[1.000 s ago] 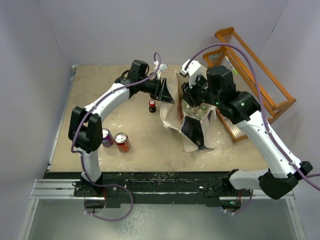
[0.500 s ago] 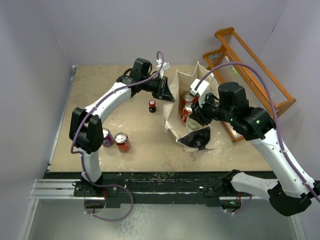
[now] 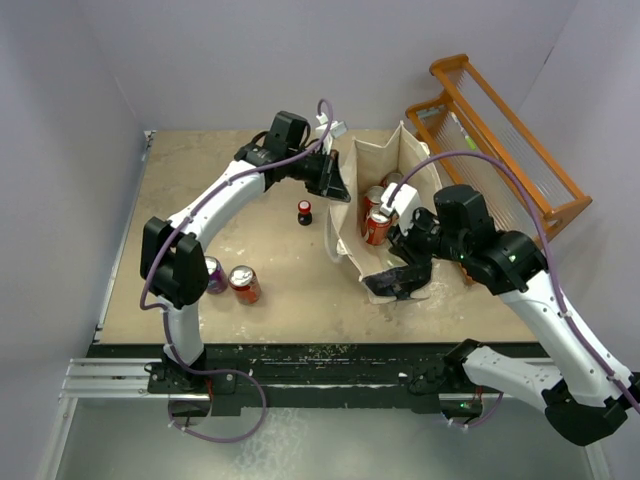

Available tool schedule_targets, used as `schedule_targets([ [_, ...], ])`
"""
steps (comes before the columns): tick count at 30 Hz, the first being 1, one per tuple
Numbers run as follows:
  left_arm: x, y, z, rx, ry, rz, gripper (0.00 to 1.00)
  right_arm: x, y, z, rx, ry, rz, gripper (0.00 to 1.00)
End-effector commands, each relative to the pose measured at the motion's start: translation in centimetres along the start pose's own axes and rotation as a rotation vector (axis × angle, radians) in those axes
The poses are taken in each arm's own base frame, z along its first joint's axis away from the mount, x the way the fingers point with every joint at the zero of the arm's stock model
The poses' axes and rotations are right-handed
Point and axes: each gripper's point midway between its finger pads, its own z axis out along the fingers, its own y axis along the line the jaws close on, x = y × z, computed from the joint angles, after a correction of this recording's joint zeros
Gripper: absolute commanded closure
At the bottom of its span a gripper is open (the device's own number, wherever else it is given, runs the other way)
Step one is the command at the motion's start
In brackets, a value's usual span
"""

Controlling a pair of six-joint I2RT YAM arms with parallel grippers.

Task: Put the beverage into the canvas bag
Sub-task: Place the drink in the canvas bag.

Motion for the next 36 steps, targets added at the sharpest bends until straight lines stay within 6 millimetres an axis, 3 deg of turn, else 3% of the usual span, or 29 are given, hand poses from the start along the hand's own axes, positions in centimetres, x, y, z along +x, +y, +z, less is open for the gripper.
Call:
schedule_targets([
  [1,-4.3,-4.3,-3.5,0.034,-0.117,0.151,1.00,-0.7,-0.7,-0.7,0.054,-0.048,0.002,1.00],
  [11,-5.4,-5.2,-4.8,0.005,-0.112,0.191,1.00,0.7,-1.2,0.1,0.098,-0.029,0.003,1.00],
  [20,-5.4,-4.9,-5.0,-0.021,-0.080,0.221,1.00,0.4,-1.8,0.6,0.130,-0.052,0.005,1.00],
  [24,-4.6,-3.6,-4.3,-0.040,-0.056,0.225,1.00,-0.7,-2.7,0.9,0.169,-0.087,0.011,1.00],
  [30,-3.9,-2.8,-4.0,-0.042,-0.055,0.279,1.00,-3.5,-5.7,1.3,0.298,-0.154,0.056,1.00],
  [36,-3.6,-2.8,-3.5,-0.009,-0.058,0.297,1.00,-5.4,-7.9,4.0,0.357,-0.188,0.081,1.00],
])
